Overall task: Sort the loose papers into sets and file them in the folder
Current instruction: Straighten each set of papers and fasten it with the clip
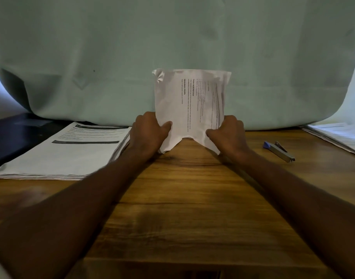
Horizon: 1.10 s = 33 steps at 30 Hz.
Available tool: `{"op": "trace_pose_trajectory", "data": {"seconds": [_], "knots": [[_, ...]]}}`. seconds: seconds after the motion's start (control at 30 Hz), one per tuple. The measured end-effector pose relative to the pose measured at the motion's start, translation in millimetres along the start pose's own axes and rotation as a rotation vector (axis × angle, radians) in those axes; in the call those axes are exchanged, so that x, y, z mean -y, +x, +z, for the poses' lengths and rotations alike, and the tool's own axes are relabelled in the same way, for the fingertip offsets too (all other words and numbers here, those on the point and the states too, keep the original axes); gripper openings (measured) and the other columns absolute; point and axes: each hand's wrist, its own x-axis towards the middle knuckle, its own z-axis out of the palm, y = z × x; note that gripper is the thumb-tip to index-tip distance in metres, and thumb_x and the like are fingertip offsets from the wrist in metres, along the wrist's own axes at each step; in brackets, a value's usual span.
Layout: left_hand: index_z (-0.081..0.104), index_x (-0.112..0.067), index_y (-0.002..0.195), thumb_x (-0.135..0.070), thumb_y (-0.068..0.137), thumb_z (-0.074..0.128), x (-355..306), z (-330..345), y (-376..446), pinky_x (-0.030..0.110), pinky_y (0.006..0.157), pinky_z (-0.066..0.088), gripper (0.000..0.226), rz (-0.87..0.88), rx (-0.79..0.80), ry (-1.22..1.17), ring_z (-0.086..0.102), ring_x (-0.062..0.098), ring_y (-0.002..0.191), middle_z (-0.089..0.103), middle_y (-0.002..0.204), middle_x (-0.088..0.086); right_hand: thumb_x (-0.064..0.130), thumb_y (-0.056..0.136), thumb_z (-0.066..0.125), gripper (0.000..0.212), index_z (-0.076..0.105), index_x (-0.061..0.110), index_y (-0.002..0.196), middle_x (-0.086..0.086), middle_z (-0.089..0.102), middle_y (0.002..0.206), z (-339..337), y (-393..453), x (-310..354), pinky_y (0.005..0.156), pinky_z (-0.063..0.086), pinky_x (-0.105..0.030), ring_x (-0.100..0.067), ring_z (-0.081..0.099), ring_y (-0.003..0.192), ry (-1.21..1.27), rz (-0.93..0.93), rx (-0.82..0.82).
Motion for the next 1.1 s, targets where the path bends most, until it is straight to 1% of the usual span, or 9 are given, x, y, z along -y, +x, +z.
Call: {"op": "trace_pose_trajectory", "data": {"seconds": [0.13, 0.3, 0.6, 0.67, 0.77, 0.83, 0.93, 1.03, 1.1], "knots": [[0.066, -0.004, 0.129, -0.043, 0.092, 0.073, -1.2, -1.7, 0.3, 0.032, 0.078, 0.050, 0.054, 0.009, -0.041, -0.025, 0.068, 0.034, 0.109, 0.070, 0.127, 0.014, 0.016, 0.087, 0.074, 0.046, 0.064, 0.001, 0.129, -0.016, 0.070, 0.123, -2.6, -1.6, 1.5, 0.085, 0.060, -0.037, -0.031, 0.068, 0.109, 0.049, -0.067, -0.040], [0.066, -0.005, 0.129, -0.042, 0.094, 0.070, -1.1, 0.0, -4.7, 0.030, 0.077, 0.048, 0.052, 0.013, 0.002, 0.006, 0.069, 0.032, 0.107, 0.070, 0.127, 0.014, 0.014, 0.086, 0.074, 0.045, 0.064, 0.000, 0.128, -0.016, 0.067, 0.126, -1.8, -1.1, -1.9, 0.087, 0.059, -0.037, -0.033, 0.065, 0.114, 0.022, 0.009, 0.034], [0.067, -0.004, 0.123, -0.048, 0.094, 0.068, 1.3, -1.7, 0.3, 0.038, 0.079, 0.055, 0.053, 0.048, -0.023, 0.097, 0.069, 0.033, 0.103, 0.071, 0.121, 0.015, 0.013, 0.082, 0.075, 0.036, 0.065, -0.008, 0.110, -0.022, 0.071, 0.105, -1.0, 1.4, -1.8, 0.078, 0.059, -0.057, -0.037, 0.069, 0.093, -0.014, -0.016, -0.008], [0.067, -0.003, 0.121, -0.047, 0.093, 0.069, 1.2, -1.4, 1.8, 0.037, 0.076, 0.054, 0.051, 0.052, -0.012, 0.088, 0.069, 0.033, 0.101, 0.071, 0.118, 0.015, 0.012, 0.082, 0.075, 0.036, 0.066, -0.008, 0.111, -0.021, 0.071, 0.106, -1.3, 2.2, -1.1, 0.079, 0.060, -0.054, -0.035, 0.069, 0.094, -0.011, -0.001, 0.016], [0.065, -0.004, 0.122, -0.048, 0.092, 0.071, 2.2, 0.3, 1.8, 0.041, 0.082, 0.058, 0.053, -0.009, 0.029, 0.089, 0.068, 0.033, 0.105, 0.069, 0.121, 0.015, 0.012, 0.084, 0.077, 0.046, 0.062, -0.001, 0.125, -0.017, 0.066, 0.124, -3.6, 2.7, -0.6, 0.086, 0.059, -0.041, -0.032, 0.066, 0.108, -0.007, 0.077, 0.106], [0.065, -0.003, 0.122, -0.046, 0.091, 0.073, 3.6, 0.8, 5.1, 0.039, 0.082, 0.056, 0.054, -0.049, 0.004, 0.005, 0.067, 0.033, 0.106, 0.069, 0.120, 0.015, 0.012, 0.083, 0.078, 0.051, 0.060, 0.001, 0.130, -0.015, 0.066, 0.128, -7.0, 4.5, -3.1, 0.088, 0.059, -0.040, -0.031, 0.065, 0.111, 0.121, 0.138, 0.085], [0.065, 0.000, 0.124, -0.037, 0.086, 0.081, 4.0, -2.9, 15.2, 0.036, 0.090, 0.056, 0.055, -0.157, -0.003, -0.326, 0.069, 0.029, 0.107, 0.071, 0.118, 0.015, 0.011, 0.079, 0.084, 0.059, 0.062, 0.007, 0.134, -0.010, 0.069, 0.125, -15.8, 13.4, -10.6, 0.091, 0.059, -0.040, -0.027, 0.067, 0.108, 0.422, 0.291, 0.014], [0.064, -0.001, 0.123, -0.028, 0.083, 0.085, 5.6, -8.8, 19.8, 0.033, 0.092, 0.055, 0.052, -0.286, 0.064, -0.525, 0.068, 0.023, 0.101, 0.070, 0.114, 0.009, 0.009, 0.074, 0.088, 0.047, 0.070, 0.011, 0.116, -0.007, 0.072, 0.113, -26.7, 23.0, -16.9, 0.080, 0.063, -0.039, -0.023, 0.069, 0.099, 0.795, 0.571, -0.011], [0.064, -0.004, 0.123, -0.020, 0.083, 0.085, 7.1, -10.1, 18.5, 0.028, 0.082, 0.056, 0.048, -0.331, 0.126, -0.651, 0.068, 0.018, 0.092, 0.070, 0.110, 0.005, 0.010, 0.073, 0.089, 0.043, 0.068, 0.011, 0.110, -0.008, 0.071, 0.114, -30.7, 27.6, -21.8, 0.080, 0.063, -0.038, -0.025, 0.069, 0.102, 0.971, 0.718, 0.046]]}}
